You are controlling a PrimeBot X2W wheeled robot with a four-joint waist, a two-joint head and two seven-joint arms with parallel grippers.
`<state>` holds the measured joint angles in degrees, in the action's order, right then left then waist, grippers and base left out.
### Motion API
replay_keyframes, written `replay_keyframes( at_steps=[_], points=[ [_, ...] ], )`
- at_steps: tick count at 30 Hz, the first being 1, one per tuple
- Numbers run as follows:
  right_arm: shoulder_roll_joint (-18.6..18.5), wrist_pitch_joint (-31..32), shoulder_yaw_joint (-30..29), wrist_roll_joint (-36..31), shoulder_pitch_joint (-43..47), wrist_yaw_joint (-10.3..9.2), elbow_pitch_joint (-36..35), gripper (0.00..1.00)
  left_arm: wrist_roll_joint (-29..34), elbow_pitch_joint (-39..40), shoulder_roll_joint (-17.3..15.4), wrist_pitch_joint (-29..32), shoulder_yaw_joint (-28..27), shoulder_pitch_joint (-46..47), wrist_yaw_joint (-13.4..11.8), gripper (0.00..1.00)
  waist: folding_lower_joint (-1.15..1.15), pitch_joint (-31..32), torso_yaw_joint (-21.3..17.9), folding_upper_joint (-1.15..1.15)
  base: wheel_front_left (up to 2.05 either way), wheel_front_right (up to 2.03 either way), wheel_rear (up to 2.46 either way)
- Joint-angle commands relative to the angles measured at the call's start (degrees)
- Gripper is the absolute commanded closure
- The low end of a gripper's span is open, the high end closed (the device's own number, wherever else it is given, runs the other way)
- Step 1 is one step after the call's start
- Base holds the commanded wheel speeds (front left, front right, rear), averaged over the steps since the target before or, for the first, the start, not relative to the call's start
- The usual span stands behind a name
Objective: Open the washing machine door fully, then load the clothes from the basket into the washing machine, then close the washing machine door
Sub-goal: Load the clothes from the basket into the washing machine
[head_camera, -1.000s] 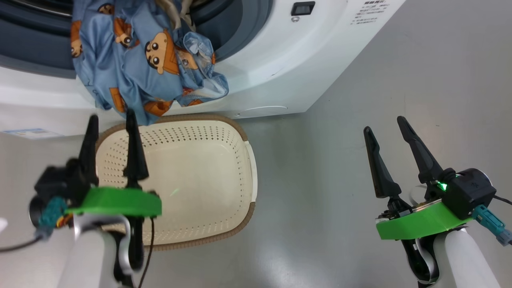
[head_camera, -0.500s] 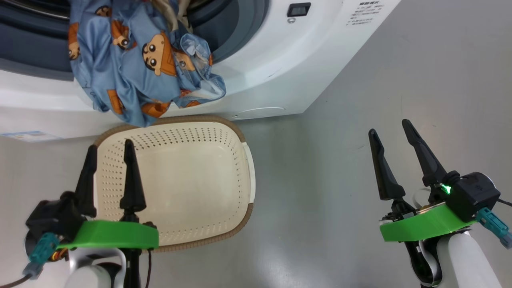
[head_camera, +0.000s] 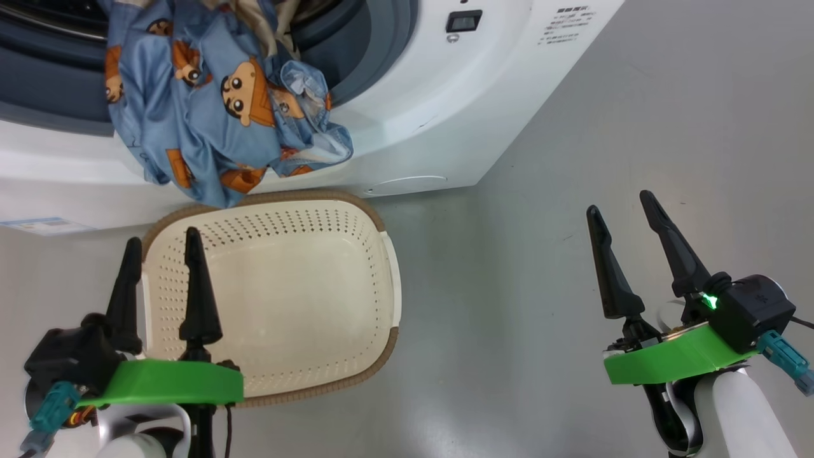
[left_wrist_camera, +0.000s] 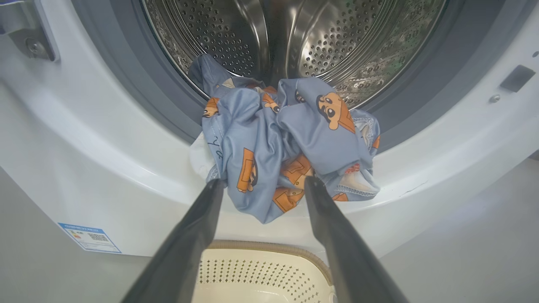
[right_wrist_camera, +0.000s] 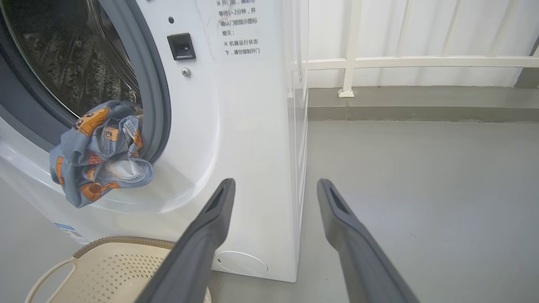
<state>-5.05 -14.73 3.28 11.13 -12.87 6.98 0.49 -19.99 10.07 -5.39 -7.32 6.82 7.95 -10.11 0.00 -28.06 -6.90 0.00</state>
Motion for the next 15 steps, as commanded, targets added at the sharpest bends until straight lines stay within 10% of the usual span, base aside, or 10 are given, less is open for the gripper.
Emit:
replay_keyframes(
  at_steps=[1, 15],
  points=[
    [0.30, -0.27, 1.25, -0.18, 1.74, 0.51, -1.21, 0.00, 0.23, 1.93, -1.00, 0.29, -1.80, -1.16, -0.41, 0.00, 0.00, 0.12, -0.10, 0.00, 0.00, 0.00, 0.00],
    [0.75, -0.27, 1.30, 0.12, 2.53, 0.51, 0.04, 0.00, 0.38, 2.03, -1.81, 1.16, -1.50, -0.91, -0.87, 0.00, 0.00, 0.80, -1.28, 0.00, 0.00, 0.00, 0.00]
  ],
)
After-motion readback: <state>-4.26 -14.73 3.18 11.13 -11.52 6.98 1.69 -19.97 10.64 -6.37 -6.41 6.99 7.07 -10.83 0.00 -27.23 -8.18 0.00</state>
